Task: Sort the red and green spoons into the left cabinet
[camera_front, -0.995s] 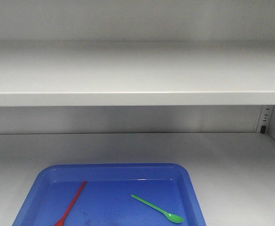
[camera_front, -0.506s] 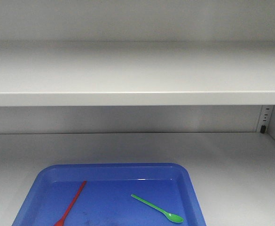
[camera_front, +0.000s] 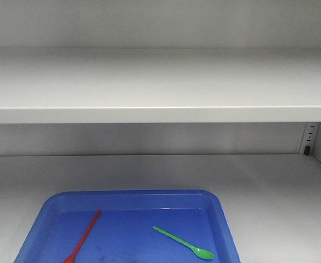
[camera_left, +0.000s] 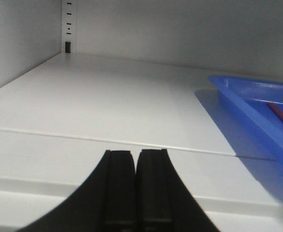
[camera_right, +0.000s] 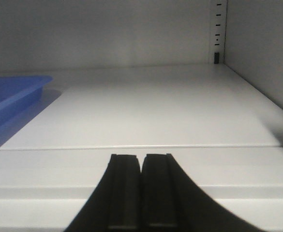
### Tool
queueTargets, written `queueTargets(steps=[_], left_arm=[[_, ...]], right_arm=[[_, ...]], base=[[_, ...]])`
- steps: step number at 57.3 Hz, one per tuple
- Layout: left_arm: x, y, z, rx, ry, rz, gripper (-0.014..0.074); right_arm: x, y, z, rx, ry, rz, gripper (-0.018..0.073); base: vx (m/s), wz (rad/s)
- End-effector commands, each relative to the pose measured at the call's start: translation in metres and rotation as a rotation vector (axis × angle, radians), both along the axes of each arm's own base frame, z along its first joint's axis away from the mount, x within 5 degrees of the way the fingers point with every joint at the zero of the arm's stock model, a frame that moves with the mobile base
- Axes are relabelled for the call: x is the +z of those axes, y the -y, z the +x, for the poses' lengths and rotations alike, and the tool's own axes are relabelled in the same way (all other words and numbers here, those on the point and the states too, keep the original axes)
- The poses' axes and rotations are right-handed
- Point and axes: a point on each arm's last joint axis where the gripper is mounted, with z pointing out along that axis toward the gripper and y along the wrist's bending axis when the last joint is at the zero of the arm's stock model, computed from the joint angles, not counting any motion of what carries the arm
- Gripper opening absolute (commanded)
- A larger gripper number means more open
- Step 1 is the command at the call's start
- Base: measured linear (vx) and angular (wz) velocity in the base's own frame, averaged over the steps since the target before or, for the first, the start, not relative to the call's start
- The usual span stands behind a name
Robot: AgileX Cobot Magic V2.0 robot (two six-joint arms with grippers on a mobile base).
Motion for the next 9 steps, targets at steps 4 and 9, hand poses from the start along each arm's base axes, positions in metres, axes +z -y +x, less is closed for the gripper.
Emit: queueTargets(steps=[4, 9], left_arm=[[0.0097, -0.0017, -0.0018, 0.019, 0.107, -0.003, -0.0006], [0.0097, -0.0017, -0.0018, 0.019, 0.107, -0.003, -0.0006]], right_arm=[[0.0041, -0.0009, -0.0008, 0.011, 0.08, -0.002, -0.0006], [0.0041, -0.0009, -0.0008, 0.011, 0.08, -0.002, -0.0006]], base=[[0.0, 0.0], [0.0, 0.0]])
